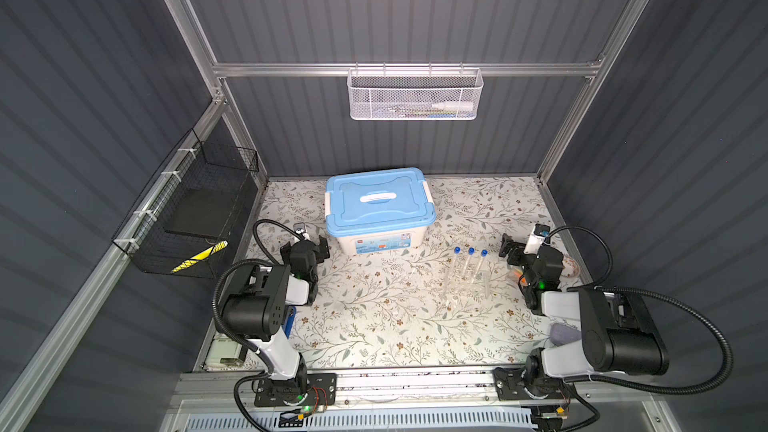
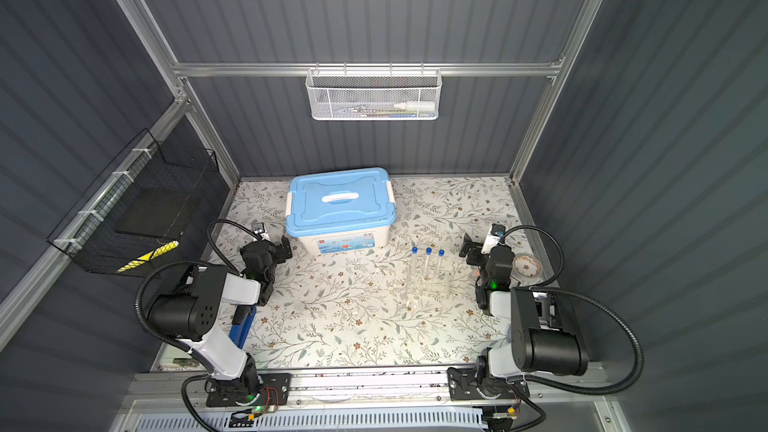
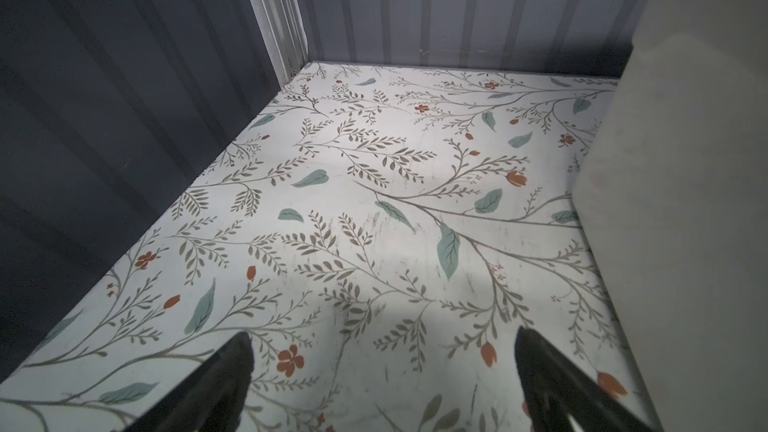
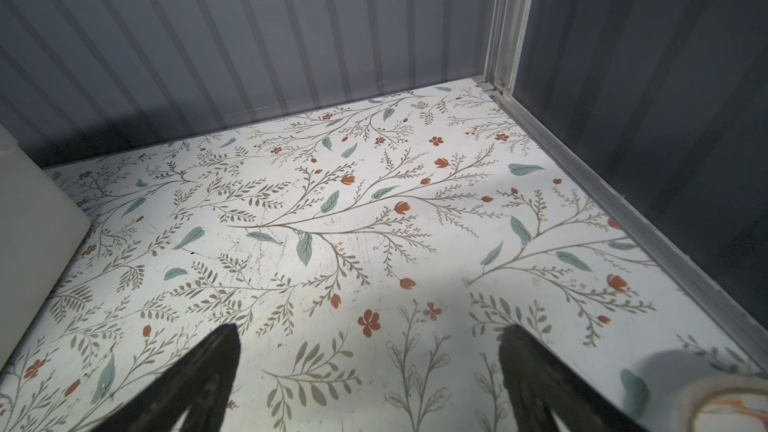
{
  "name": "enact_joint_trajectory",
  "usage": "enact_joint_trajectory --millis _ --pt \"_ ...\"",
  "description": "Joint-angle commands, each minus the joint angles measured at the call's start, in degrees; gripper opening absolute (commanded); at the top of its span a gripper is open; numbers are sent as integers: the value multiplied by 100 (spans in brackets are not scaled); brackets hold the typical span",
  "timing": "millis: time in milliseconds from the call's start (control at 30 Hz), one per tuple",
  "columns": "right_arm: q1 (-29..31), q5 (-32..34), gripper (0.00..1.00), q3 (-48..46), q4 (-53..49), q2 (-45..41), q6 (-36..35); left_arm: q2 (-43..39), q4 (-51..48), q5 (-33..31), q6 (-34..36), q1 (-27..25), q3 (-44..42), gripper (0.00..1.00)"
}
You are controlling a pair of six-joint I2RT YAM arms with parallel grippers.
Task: Organize the chemistry lab equipment
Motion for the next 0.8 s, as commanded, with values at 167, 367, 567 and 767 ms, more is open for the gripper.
enact_joint_trajectory --millis 167,367,567,767 --pt "15 -25 99 16 161 10 -75 44 -99 44 105 3 -11 100" --pt "16 -13 99 24 162 19 -81 44 -99 45 111 1 -11 100" --pt "17 -11 99 17 159 5 -85 44 -99 41 111 3 -11 100" --pt "13 -18 99 20 158 14 -86 39 -99 37 111 3 -11 100"
